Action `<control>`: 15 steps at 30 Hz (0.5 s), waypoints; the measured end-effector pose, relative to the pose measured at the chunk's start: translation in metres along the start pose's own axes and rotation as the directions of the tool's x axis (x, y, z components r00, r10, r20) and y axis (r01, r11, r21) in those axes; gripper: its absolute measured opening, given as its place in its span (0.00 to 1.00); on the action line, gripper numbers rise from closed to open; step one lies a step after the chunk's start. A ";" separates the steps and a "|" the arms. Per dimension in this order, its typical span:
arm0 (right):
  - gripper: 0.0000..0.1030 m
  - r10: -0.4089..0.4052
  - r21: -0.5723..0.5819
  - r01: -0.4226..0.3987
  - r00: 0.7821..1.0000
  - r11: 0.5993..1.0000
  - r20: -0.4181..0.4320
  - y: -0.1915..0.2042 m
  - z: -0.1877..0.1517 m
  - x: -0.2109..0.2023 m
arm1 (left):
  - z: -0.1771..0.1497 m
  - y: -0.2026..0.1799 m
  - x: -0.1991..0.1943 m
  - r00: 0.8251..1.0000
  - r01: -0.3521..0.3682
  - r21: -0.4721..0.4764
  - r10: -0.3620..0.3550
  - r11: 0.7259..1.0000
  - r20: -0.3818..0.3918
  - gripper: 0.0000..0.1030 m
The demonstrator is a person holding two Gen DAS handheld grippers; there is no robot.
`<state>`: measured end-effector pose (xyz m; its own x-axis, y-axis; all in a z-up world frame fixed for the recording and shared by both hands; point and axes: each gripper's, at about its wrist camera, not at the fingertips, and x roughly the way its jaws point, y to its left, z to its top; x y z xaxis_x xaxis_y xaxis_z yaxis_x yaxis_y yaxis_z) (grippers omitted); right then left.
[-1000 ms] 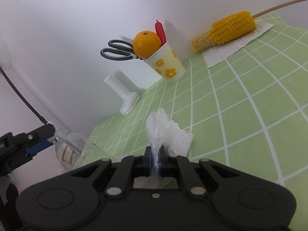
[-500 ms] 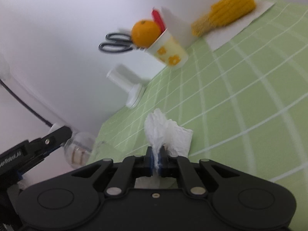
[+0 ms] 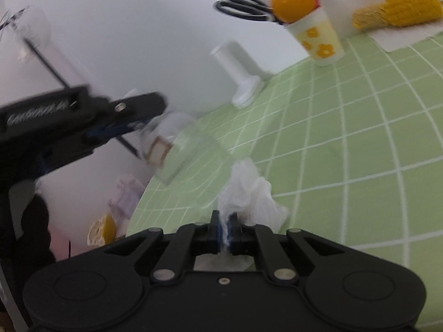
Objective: Clean container
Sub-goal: 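Grasp the bottle cap again with the left gripper and lift it, then hold the bottle up with the left gripper while the right gripper brings the towel over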
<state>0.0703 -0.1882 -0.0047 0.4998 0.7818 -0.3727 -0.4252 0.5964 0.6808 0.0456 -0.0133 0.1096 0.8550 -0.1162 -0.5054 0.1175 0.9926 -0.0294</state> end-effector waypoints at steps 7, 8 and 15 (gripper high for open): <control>0.05 0.106 -0.029 -0.104 0.989 0.994 0.099 0.019 0.007 -0.015 | 0.000 0.002 0.002 1.000 0.005 -0.003 -0.005 1.000 -0.004 0.27; 0.05 0.118 -0.043 -0.113 0.987 0.993 0.112 0.023 0.008 -0.017 | 0.001 0.002 0.002 1.000 0.006 -0.003 -0.006 1.000 -0.006 0.27; 0.05 0.142 -0.230 -0.104 0.977 0.968 0.157 0.051 0.013 -0.017 | 0.001 0.004 0.001 1.000 0.015 0.002 -0.015 1.000 -0.017 0.27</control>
<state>0.0503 -0.1731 0.0448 0.5466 0.8204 -0.1680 -0.6371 0.5376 0.5523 0.0478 -0.0096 0.1098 0.8445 -0.1305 -0.5194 0.1313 0.9907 -0.0355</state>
